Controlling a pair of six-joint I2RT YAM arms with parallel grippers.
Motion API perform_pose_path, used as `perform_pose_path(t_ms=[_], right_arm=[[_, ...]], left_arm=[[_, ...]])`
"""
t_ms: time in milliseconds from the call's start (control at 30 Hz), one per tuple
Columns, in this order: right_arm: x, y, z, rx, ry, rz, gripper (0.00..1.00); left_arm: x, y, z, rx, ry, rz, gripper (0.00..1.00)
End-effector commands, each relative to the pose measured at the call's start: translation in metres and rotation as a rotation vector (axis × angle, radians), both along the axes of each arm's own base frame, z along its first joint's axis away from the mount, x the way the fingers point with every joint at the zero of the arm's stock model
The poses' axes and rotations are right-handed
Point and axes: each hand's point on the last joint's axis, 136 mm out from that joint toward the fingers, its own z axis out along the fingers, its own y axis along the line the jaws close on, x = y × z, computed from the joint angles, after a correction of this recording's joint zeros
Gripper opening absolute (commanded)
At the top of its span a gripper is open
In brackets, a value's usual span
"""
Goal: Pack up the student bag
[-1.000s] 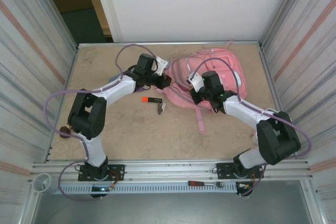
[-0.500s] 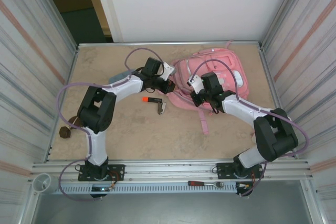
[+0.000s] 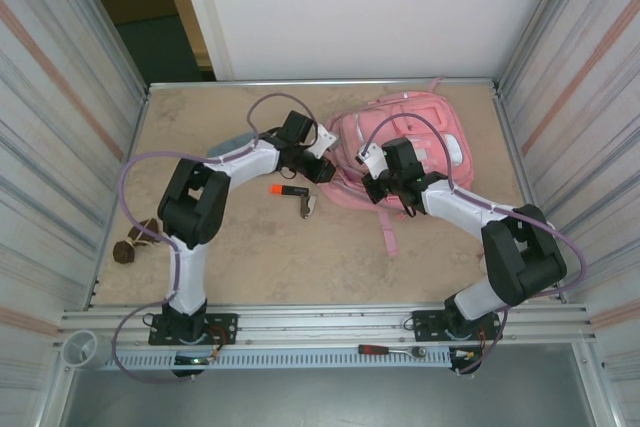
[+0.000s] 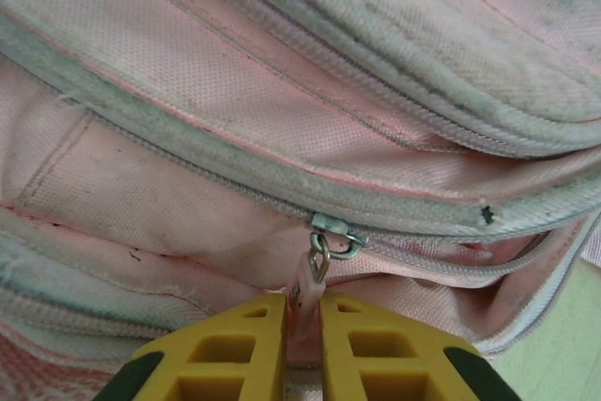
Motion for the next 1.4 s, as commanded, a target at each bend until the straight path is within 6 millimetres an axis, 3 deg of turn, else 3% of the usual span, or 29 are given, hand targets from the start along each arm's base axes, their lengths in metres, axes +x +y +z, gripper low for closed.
perform_pose_path(t_ms=[0, 100, 167, 300, 500, 667, 833, 967, 1133, 1367], right_arm=[[0.017, -0.014, 0.009, 0.002, -0.020, -0.098, 0.00], [0.017, -0.014, 0.008, -0.002, -0.019, -0.099, 0.00], [0.017, -0.015, 0.008, -0.009, -0.021, -0.098, 0.00], [0.016, -0.023, 0.010, -0.021, -0.028, -0.115, 0.00], [0.010, -0.043, 0.011, -0.041, -0.014, -0.210, 0.00], [0.000, -0.064, 0.000, -0.066, 0.052, -0.319, 0.11], [-0.007, -0.080, -0.001, -0.045, 0.113, -0.424, 0.27], [-0.015, -0.079, 0.006, 0.040, 0.153, -0.441, 0.36], [-0.022, -0.070, 0.015, 0.161, 0.184, -0.436, 0.39], [-0.020, -0.067, 0.018, 0.195, 0.187, -0.445, 0.40]], left_arm=[[-0.015, 0.009, -0.027, 0.102, 0.068, -0.017, 0.18], [-0.011, 0.008, -0.023, 0.102, 0.053, -0.015, 0.18], [-0.010, 0.008, -0.034, 0.115, 0.069, -0.014, 0.17], [-0.007, 0.006, -0.026, 0.099, 0.042, -0.009, 0.00], [-0.002, 0.007, 0.017, -0.032, -0.023, 0.036, 0.00], [-0.009, 0.006, 0.040, -0.074, -0.043, 0.038, 0.00], [-0.027, -0.005, 0.046, -0.087, -0.026, 0.016, 0.00], [-0.038, -0.013, 0.042, -0.074, -0.007, 0.009, 0.00], [-0.036, -0.017, 0.030, -0.047, 0.010, 0.030, 0.00], [-0.029, -0.025, 0.058, -0.054, -0.075, 0.042, 0.31]])
